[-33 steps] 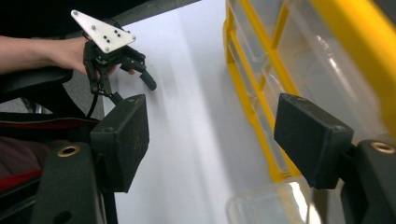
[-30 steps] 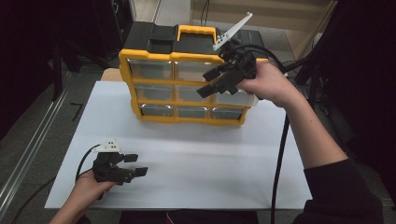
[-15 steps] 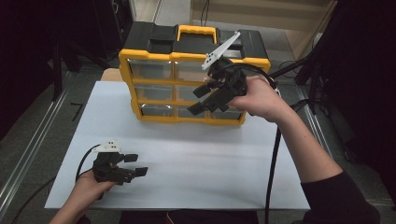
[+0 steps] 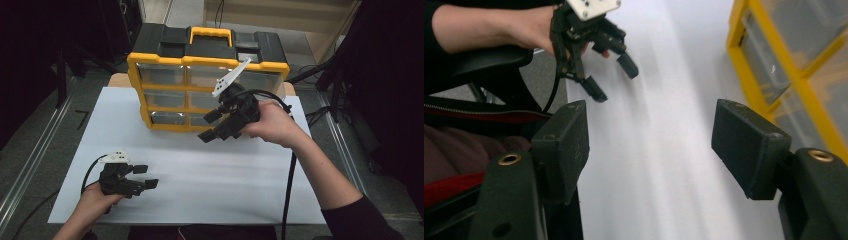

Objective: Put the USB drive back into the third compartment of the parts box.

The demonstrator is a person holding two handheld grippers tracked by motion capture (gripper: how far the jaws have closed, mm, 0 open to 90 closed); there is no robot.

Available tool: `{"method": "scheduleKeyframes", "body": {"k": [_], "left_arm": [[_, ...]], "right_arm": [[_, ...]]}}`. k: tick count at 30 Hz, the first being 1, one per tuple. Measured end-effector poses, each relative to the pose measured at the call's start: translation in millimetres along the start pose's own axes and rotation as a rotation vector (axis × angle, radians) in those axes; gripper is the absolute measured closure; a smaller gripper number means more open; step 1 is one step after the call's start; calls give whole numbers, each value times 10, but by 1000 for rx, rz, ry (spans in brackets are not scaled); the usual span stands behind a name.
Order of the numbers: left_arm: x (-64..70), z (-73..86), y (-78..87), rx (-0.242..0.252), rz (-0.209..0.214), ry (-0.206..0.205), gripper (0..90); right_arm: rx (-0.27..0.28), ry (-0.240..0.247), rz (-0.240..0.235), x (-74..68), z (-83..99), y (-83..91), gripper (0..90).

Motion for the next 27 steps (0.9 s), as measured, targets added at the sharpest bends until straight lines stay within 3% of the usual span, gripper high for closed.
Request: {"method": "scheduleKeyframes", "body": {"k": [9, 14, 21, 27], "left_arm": [[3, -1, 2, 1, -1, -4, 260], [-5, -5, 12, 8, 3, 2, 260], [1, -3, -1, 3, 6, 2, 260], [3, -4, 4, 6, 7, 0, 260]], "right_arm": [[-16, 21, -13, -98, 147, -217, 298], [-35, -4, -39, -114, 237, -330, 304], [-23, 16, -19, -108, 404, -468, 303], [-29, -26, -12, -140, 580, -574, 298]]}}
Point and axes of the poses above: each handheld gripper's, and its own axes: y roughly backward along the jaws, z roughly out of its underside, x roughly to its right, the point moved 3 cm from there along -y, roughly forward along the jaws, and after that the axes turned 12 degrees about y, right-handed, at the moved point
